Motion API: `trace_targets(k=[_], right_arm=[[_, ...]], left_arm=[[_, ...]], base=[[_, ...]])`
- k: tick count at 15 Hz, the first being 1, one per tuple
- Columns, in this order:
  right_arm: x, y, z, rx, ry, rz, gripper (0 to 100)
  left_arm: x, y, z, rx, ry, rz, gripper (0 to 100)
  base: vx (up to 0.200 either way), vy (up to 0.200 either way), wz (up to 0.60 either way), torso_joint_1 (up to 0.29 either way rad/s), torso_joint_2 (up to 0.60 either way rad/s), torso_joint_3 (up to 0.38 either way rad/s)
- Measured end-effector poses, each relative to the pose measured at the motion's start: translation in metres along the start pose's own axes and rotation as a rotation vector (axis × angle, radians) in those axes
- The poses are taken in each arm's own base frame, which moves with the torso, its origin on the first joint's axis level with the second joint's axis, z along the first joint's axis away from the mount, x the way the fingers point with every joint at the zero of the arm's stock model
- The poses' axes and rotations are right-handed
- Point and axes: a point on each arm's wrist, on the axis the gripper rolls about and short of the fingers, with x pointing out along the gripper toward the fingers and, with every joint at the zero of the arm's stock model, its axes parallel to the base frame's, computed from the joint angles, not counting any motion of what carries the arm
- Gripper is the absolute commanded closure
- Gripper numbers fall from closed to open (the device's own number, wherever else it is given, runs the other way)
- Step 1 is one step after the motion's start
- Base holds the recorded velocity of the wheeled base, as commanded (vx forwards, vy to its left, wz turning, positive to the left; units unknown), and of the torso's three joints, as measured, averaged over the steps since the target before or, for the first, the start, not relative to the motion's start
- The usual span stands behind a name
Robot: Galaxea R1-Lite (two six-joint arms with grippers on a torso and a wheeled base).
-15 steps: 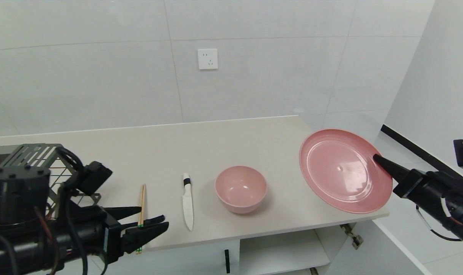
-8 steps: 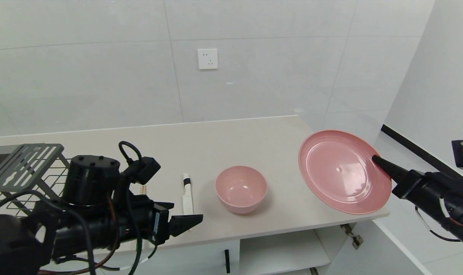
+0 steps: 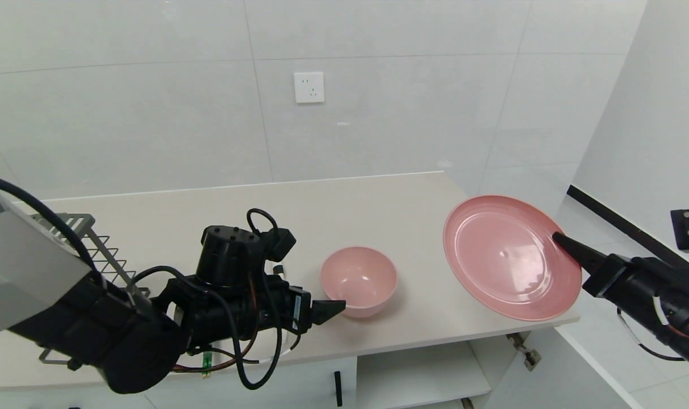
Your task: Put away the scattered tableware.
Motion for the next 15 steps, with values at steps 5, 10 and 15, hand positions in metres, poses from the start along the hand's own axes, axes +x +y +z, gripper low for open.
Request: trace_targets(k=[5, 10, 15], right_arm=[[0.000, 0.001, 0.000, 0.000, 0.002, 0.003, 100], [0.001, 0.000, -0.002, -0.015, 0.009, 0.002, 100], [0.002, 0.000, -0.001, -0.017, 0.005, 0.004, 100]], left_arm=[[0.024, 0.019, 0.005, -0.046, 0.001, 0.034, 0], [0.059, 0.044, 0.023, -0.063, -0.043, 0.076, 0], [0.087, 0.045, 0.011, -0.060, -0.001, 0.088, 0]], base=[[0.000, 0.000, 0.00, 0.000, 0.00, 0.000], [0.000, 0.000, 0.00, 0.000, 0.00, 0.000], [0.000, 0.000, 0.00, 0.000, 0.00, 0.000]])
